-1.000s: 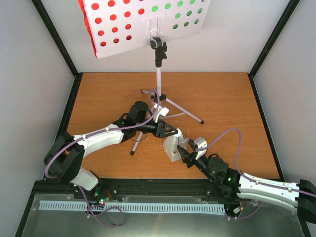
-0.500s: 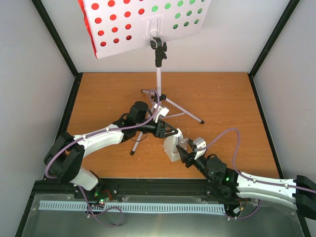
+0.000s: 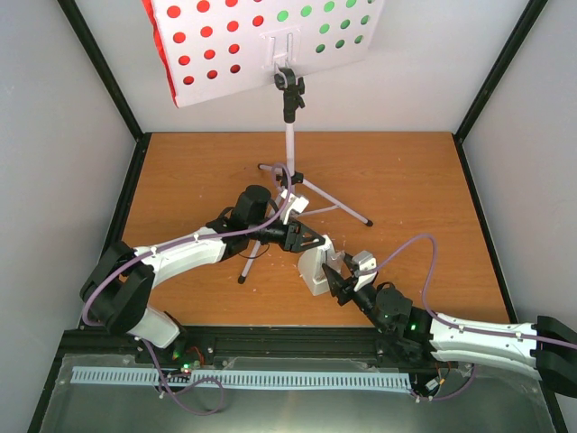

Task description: Pack up the instrument practice props

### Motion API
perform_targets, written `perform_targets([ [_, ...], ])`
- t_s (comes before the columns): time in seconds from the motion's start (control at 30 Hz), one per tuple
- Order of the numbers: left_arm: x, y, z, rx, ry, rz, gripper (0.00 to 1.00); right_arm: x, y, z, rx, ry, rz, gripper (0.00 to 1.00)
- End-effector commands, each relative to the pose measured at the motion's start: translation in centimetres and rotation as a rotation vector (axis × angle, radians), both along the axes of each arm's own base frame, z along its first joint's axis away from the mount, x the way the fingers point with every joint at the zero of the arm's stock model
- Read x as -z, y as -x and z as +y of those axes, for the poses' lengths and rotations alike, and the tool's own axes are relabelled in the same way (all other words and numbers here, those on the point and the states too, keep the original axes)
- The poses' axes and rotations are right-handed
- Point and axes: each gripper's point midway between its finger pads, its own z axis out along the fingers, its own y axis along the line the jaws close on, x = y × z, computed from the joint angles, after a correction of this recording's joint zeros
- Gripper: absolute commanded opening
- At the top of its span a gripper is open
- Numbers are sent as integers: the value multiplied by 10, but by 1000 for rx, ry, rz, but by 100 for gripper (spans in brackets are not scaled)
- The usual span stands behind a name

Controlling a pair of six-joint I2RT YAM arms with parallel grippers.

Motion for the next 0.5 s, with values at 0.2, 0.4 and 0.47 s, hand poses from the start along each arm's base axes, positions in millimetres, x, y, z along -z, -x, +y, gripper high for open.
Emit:
perform_targets([
  [0.2,-5,9,-2,30,13,-4,52,5,1,1,9,8,6,46],
  [0.4,-5,10,-1,30,12,-2,51,7,2,4,1,26,4,46],
  [0.47,-5,10,-1,30,12,-2,51,10,3,5,-3,40,7,46],
])
